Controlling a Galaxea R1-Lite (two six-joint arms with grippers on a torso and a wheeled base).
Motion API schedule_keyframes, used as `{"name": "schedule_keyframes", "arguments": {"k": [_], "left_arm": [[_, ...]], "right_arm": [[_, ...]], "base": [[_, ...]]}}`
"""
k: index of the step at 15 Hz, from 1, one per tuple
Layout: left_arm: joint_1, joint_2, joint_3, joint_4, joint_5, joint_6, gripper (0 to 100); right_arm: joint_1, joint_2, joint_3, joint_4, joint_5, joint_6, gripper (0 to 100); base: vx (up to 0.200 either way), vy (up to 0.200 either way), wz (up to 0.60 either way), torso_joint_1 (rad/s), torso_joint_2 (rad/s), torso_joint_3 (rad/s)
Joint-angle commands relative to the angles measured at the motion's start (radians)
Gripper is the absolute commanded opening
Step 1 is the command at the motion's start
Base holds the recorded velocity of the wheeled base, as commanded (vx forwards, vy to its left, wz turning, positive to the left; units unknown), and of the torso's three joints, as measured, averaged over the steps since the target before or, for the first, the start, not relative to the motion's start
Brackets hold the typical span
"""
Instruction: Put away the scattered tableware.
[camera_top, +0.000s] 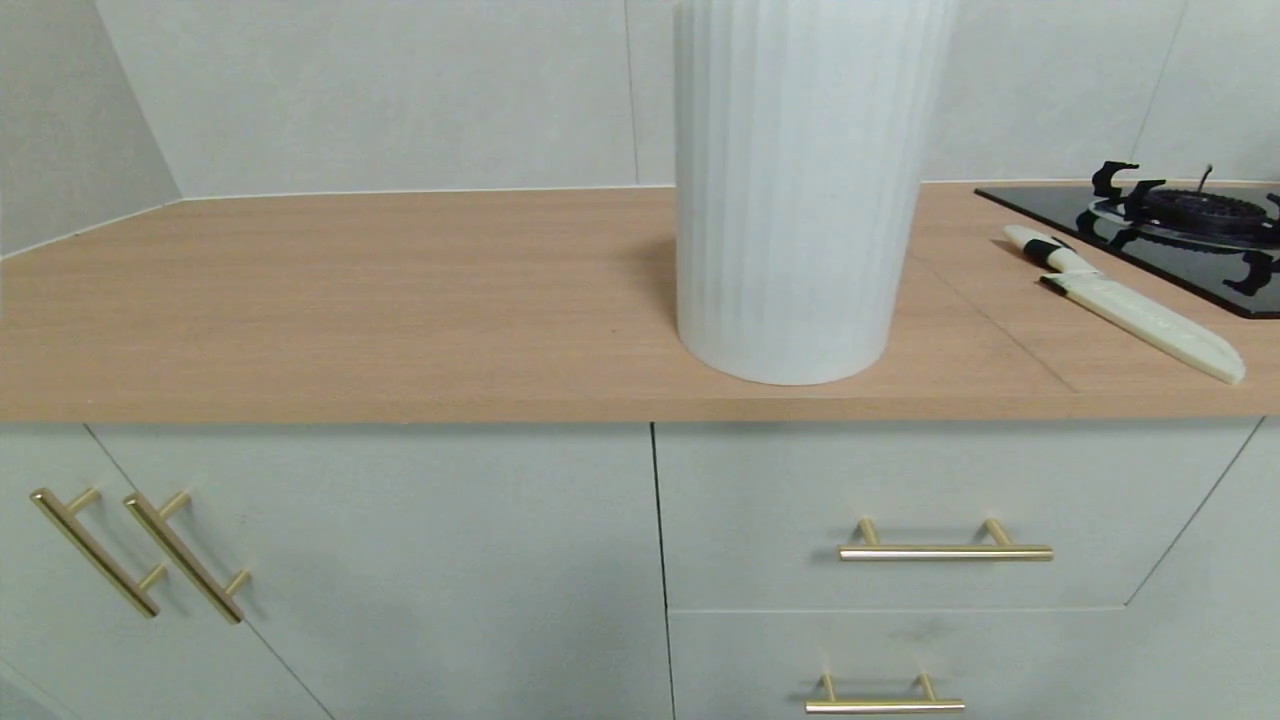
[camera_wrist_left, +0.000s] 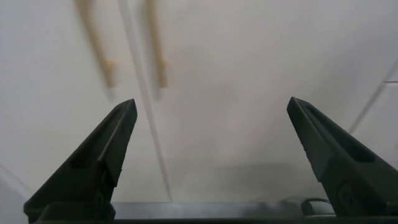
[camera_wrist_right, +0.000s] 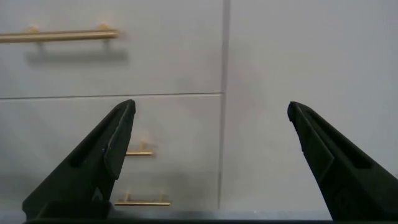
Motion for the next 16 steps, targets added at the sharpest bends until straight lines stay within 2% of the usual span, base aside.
{"name": "schedule_keyframes", "arguments": {"k": [1, 16], "left_arm": [[-0.001, 0.0, 0.0, -0.001, 0.0, -0.001, 100], [0.0, 0.0, 0.0, -0.001, 0.0, -0.001, 100]], "right_arm": [[0.0, 0.001, 0.0, 0.0, 0.0, 0.0, 100], [-0.001, 0.001, 0.0, 0.0, 0.0, -0.005, 100]], "base": [[0.0, 0.0, 0.0, 0.0, 0.0, 0.0], [0.0, 0.0, 0.0, 0.0, 0.0, 0.0]]}}
